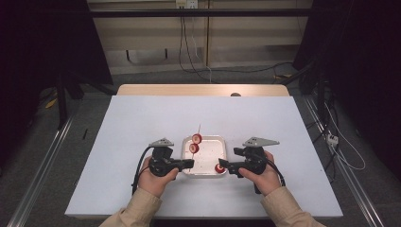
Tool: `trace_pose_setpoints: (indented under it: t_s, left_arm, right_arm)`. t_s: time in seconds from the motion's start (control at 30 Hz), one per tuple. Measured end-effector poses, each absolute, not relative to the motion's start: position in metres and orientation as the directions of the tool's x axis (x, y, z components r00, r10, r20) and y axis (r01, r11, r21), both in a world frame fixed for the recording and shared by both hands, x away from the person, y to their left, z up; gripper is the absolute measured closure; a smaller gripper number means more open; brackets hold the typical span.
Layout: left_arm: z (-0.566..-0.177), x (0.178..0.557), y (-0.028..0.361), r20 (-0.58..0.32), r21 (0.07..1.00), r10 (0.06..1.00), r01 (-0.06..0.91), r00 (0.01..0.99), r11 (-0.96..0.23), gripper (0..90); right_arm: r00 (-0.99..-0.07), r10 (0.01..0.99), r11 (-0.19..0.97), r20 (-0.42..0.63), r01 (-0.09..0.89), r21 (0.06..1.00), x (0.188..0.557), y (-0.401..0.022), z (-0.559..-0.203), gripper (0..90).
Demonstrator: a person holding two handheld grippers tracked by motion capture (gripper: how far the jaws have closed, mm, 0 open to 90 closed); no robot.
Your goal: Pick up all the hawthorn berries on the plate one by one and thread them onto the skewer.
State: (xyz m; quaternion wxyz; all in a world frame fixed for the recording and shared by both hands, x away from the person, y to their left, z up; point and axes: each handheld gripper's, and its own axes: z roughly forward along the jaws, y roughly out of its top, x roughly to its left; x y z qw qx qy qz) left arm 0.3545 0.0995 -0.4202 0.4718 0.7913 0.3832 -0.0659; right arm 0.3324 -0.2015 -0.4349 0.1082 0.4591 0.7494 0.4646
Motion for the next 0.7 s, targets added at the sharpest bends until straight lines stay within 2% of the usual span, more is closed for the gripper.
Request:
trace_pose_setpoints:
  t_s: [0.13,0.2,0.33,0.43,0.57,0.7]
  left_arm:
    - [-0.420,0.355,0.099,-0.466,0.697,0.549,0.669,0.694,-0.256,89.7]
    - [-0.420,0.355,0.099,-0.466,0.698,0.547,0.668,0.696,-0.256,89.7]
    - [-0.420,0.355,0.099,-0.461,0.701,0.547,0.665,0.699,-0.259,89.7]
    - [-0.420,0.355,0.099,-0.462,0.700,0.549,0.666,0.697,-0.257,89.7]
    - [-0.419,0.354,0.099,-0.460,0.701,0.548,0.665,0.698,-0.259,89.7]
    - [-0.419,0.354,0.098,-0.452,0.700,0.549,0.661,0.703,-0.270,89.7]
  right_arm:
    - [-0.560,0.790,0.161,0.248,0.580,0.798,0.332,-0.204,-0.437,28.6]
    - [-0.571,0.786,0.178,0.238,0.577,0.797,0.331,-0.204,-0.437,38.0]
    - [-0.594,0.774,0.205,0.222,0.565,0.799,0.328,-0.201,-0.437,49.8]
    - [-0.614,0.762,0.234,0.204,0.555,0.798,0.327,-0.198,-0.438,54.4]
    - [-0.635,0.753,0.279,0.173,0.547,0.790,0.326,-0.193,-0.442,64.9]
    - [-0.635,0.752,0.286,0.177,0.556,0.780,0.327,-0.191,-0.447,65.9]
